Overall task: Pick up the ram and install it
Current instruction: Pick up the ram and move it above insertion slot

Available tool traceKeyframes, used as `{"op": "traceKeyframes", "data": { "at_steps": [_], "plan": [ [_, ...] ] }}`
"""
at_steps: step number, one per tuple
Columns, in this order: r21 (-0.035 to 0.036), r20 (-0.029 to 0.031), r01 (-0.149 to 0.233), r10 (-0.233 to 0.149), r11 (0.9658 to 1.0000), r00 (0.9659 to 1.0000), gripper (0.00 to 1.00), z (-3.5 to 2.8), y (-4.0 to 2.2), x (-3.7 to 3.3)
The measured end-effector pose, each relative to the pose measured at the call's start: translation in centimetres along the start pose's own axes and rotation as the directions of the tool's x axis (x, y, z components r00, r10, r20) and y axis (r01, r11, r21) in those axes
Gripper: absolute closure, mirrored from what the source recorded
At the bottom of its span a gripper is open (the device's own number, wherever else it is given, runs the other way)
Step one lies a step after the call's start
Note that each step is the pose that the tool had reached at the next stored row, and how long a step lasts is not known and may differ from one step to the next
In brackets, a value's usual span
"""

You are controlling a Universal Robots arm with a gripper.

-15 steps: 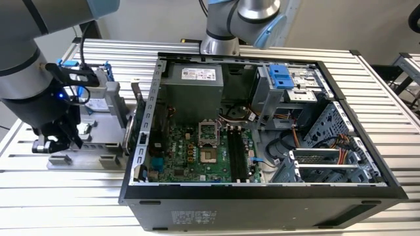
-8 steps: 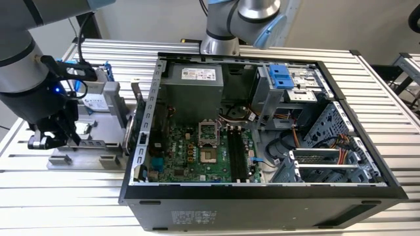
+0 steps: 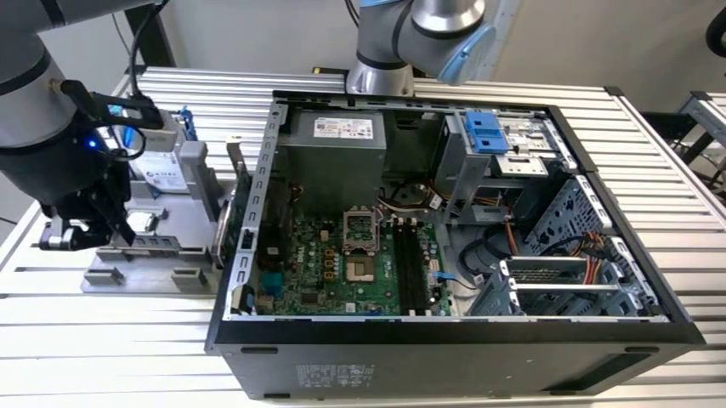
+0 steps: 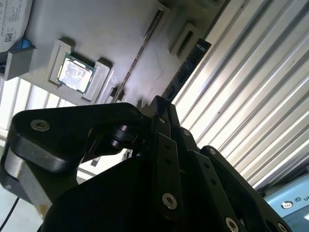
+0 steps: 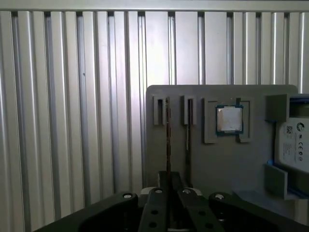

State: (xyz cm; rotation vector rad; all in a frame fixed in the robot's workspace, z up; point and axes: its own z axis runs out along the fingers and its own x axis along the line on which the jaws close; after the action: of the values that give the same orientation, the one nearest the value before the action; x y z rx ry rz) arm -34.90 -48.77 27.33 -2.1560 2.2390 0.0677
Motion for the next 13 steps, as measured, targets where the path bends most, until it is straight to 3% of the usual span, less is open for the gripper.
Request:
{"op": "traceKeyframes", "data": {
  "at_steps": [13],
  "plan": [
    [0.0, -0.0001, 0.0, 0.0, 1.0, 1.0, 1.0, -2.62, 0.02, -0.14]
  ]
}}
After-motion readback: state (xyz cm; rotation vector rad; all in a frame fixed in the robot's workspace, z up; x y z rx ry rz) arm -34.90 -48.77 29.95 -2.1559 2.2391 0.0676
